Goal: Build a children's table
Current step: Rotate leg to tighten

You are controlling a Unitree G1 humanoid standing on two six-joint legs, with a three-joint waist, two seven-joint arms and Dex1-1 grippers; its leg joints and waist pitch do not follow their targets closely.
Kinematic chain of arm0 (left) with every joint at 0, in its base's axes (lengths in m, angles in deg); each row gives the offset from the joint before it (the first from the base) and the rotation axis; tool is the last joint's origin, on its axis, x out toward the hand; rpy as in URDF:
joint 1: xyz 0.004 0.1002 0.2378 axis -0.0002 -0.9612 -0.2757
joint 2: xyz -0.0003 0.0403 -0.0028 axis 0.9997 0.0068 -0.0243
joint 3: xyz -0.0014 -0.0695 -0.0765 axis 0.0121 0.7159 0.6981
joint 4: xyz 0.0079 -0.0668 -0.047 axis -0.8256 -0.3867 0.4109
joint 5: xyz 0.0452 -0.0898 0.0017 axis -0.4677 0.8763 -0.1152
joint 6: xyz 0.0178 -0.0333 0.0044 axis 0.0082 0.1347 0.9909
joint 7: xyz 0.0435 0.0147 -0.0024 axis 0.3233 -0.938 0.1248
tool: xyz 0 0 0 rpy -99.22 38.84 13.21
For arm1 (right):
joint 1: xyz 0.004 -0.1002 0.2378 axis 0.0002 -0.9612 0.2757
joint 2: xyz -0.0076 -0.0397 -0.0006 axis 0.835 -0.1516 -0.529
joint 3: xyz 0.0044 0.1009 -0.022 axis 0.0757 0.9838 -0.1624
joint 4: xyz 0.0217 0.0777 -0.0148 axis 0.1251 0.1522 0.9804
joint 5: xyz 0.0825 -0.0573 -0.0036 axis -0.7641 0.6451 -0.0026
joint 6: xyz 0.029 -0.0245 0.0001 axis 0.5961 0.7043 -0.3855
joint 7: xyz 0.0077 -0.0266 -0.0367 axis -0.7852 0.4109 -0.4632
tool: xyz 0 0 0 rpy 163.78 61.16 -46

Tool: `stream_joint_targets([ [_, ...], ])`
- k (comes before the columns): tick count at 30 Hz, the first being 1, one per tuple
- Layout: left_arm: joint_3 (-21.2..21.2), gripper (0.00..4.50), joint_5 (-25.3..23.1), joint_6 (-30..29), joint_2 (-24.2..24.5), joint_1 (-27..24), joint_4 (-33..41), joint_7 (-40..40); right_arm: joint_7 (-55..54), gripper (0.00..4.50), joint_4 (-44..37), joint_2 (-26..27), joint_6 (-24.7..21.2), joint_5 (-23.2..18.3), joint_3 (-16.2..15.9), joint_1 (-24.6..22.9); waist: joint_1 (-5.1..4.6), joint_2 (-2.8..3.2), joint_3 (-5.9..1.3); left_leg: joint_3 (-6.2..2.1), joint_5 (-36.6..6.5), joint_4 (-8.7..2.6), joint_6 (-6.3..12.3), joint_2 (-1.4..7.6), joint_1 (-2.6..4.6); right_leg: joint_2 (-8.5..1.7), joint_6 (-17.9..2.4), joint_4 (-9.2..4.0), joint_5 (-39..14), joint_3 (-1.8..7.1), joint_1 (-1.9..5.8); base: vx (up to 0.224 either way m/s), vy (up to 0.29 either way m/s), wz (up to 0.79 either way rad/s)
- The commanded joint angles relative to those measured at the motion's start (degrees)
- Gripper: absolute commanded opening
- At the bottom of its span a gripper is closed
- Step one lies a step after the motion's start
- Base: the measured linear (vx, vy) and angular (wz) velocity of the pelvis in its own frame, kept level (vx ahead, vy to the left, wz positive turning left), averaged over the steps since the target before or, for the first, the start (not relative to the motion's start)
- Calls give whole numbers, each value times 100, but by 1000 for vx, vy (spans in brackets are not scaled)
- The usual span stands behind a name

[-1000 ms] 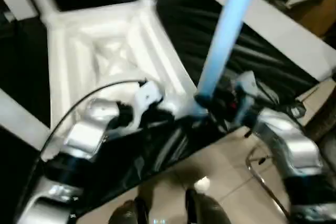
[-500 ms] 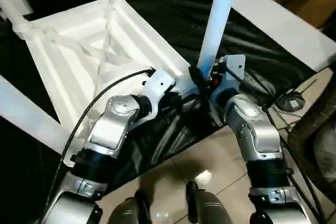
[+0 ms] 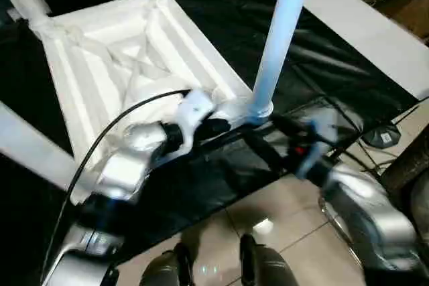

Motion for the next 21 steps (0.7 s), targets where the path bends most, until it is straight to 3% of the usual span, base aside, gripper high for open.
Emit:
stream_joint_targets([
  [1, 60, 66, 180, -44, -137, -271, 453, -181, -172, 450, -331, -12, -186, 16, -65, -195, 26, -92, -521, -386, -1215, -440, 353, 752, 109, -502, -1226, -288, -1659, 348, 226, 61, -2, 2],
  [2, 123, 82, 164, -93, -266, -498, 691, -466, -258, 450, -482, 10, -227, 26, -121, -314, 34, -70, -511, -358, -1309, -420, 360, 750, 130, -494, -1255, -305, -1618, 358, 190, 84, -2, 8],
  [3, 182, 82, 149, -93, -380, -699, 883, -732, -308, 450, -611, 38, -268, 32, -167, -408, 40, -70, -536, -353, -1227, -398, 360, 759, 131, -503, -1286, -280, -1447, 363, 204, 97, -1, 7],
  [4, 236, 82, 152, -120, -474, -897, 1086, -930, -364, 450, -712, 68, -285, 71, -214, -481, 30, -96, -578, -348, -878, -362, 492, 737, 77, -492, -1355, -216, -937, 359, 256, 97, -1, 7],
  [5, 326, 82, 212, -143, -582, -1089, 1285, -1068, -422, 450, -809, 84, -336, 117, -262, -542, 40, -84, -617, -352, -481, -325, 660, 751, 83, -492, -1451, -152, -434, 346, 265, 94, -5, 4],
  [6, 362, 82, 231, -98, -643, -1276, 1487, -1173, -482, 450, -911, 81, -415, 116, -301, -596, 28, -96, -597, -353, -384, -315, 763, 743, 57, -483, -1457, -153, -343, 341, 260, 83, -10, 2],
  [8, 404, 82, 168, -7, -802, -1605, 1890, -1469, -545, 450, -1040, 81, -430, 139, -373, -672, 31, -113, -676, -355, 304, -203, 1084, 731, 35, -479, -1580, -11, 465, 336, 296, 71, -12, 2],
  [9, 373, 82, 141, -54, -912, -1923, 2319, -1673, -647, 450, -1115, 95, -372, 247, -423, -756, 37, -105, -722, -369, 549, -167, 1165, 725, 42, -446, -1607, 36, 737, 320, 292, 0, 0, 0],
  [10, 339, 82, 125, -50, -1005, -2134, 2574, -1809, -680, 450, -1147, 89, -287, 321, -463, -812, 27, -75, -719, -431, 959, -146, 1217, 783, 38, -324, -1616, 81, 1059, 245, 247, 0, 0, 0],
  [11, 322, 82, 116, -53, -1048, -2231, 2693, -1876, -702, 450, -1170, 82, -258, 346, -483, -839, 12, 11, -737, -823, 1291, -141, 1790, 692, -148, -325, -1697, 170, 1068, -116, 397, 11, -44, 30],
  [12, 313, 82, 112, -55, -1071, -2282, 2757, -1911, -713, 450, -1182, 79, -242, 360, -494, -853, -7, 83, -731, -1019, 1421, -137, 2025, 804, -55, -216, -1662, 192, 775, -185, 307, -9, -81, 62],
  [13, 227, 82, -4, 39, -1118, -2491, 2948, -2046, -721, 450, -1208, 70, -203, 370, -520, -907, -51, 155, -734, -1328, 1578, -196, 2527, 1007, 100, -5, -1498, 350, -210, -253, 138, -9, -81, 62],
  [14, 91, 82, -163, 125, -1166, -2802, 3156, -2262, -693, 450, -1230, 47, -123, 384, -571, -977, -127, 113, -654, -1686, 1415, -363, 2929, 1137, 177, 126, -1242, 627, -1244, -252, -14, -31, -123, 68],
  [15, 65, 82, -181, 126, -1167, -2851, 3189, -2302, -691, 450, -1239, 41, -117, 385, -581, -988, -74, 119, -596, -1842, 910, -434, 2924, 1127, 232, 191, -1092, 855, -1745, -143, -170, -36, -168, 74],
  [16, 1, 82, -229, 126, -1159, -2962, 3252, -2386, -685, 450, -1255, 25, -108, 387, -606, -1006, -90, 114, -592, -1878, 665, -418, 2882, 1045, 229, 187, -1097, 911, -1736, -52, -206, -36, -168, 74],
  [17, -82, 82, -301, 135, -1132, -3085, 3300, -2463, -672, 450, -1264, 4, -97, 389, -632, -1027, -91, 69, -612, -1979, 140, -488, 2687, 789, 164, 168, -1310, 862, -1699, 93, -92, -52, -221, 74],
  [18, -151, 82, -367, 168, -1089, -3160, 3313, -2495, -652, 450, -1264, -15, -90, 393, -655, -1034, -25, 38, -613, -2004, -218, -539, 2490, 678, 141, 177, -1451, 801, -1724, 177, -39, -87, -253, 71],
  [19, -226, 82, -475, 191, -1042, -3285, 3323, -2579, -584, 450, -1240, -51, -44, 403, -710, -1023, -4, -96, -611, -1907, -935, -444, 1955, 304, -145, 15, -2047, 409, -1789, 271, 225, -87, -253, 71],
  [20, -262, 82, -517, 211, -1015, -3338, 3328, -2599, -570, 450, -1227, -57, -26, 410, -729, -1018, 151, -316, -612, -1166, -1133, 693, 1158, -307, -452, -413, -2560, -386, -2709, 258, 445, -98, -251, 66],
  [21, -281, 82, -537, 222, -1001, -3366, 3331, -2609, -566, 450, -1220, -58, -16, 415, -738, -1016, 179, -371, -592, -734, -1067, 1366, 871, -283, -473, -584, -2323, -560, -3421, 98, 495, -95, -210, 45],
])
